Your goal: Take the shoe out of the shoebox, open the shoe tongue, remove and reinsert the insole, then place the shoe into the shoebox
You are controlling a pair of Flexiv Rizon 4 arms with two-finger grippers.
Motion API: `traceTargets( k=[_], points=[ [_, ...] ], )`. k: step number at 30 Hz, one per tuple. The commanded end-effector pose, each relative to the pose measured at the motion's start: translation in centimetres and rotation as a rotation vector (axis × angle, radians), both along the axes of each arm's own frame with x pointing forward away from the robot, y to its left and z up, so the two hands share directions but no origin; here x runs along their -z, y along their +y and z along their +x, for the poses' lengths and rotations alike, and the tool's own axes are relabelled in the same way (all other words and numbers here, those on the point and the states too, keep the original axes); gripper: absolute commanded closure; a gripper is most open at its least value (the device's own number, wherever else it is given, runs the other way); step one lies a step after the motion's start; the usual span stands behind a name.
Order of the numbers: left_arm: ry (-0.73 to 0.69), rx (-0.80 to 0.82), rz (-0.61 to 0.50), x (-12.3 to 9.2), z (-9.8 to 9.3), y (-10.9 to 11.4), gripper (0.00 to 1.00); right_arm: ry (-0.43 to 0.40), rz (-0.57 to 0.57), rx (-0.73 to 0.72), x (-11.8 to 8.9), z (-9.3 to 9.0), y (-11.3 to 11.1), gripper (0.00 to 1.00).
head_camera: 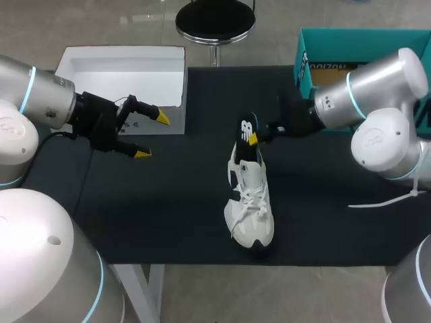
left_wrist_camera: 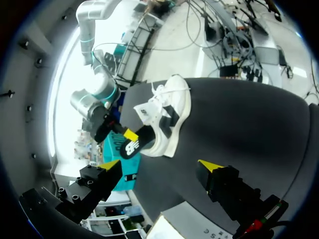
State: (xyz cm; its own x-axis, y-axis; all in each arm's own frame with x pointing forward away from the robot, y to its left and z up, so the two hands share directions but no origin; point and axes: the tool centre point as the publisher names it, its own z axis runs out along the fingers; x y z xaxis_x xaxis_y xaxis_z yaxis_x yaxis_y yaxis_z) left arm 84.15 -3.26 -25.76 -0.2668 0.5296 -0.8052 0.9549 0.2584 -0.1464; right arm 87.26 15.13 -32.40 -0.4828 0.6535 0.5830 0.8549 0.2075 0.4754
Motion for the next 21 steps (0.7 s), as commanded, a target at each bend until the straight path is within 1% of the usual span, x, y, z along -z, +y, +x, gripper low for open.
traceTargets(
  k=[1,9,21],
  points=[
    [-0.001,-0.002,0.004,0.0,0.0,-0.1,0.0,0.009,0.0,-0.007,0.4,-0.2,0.3,1.0],
    [-0.001,-0.002,0.004,0.0,0.0,-0.1,0.0,0.041,0.005,-0.025,1.3,-1.6,0.8,1.0],
    [-0.001,-0.002,0.004,0.0,0.0,-0.1,0.0,0.117,0.013,-0.052,3.5,-4.9,1.9,1.0]
  ],
)
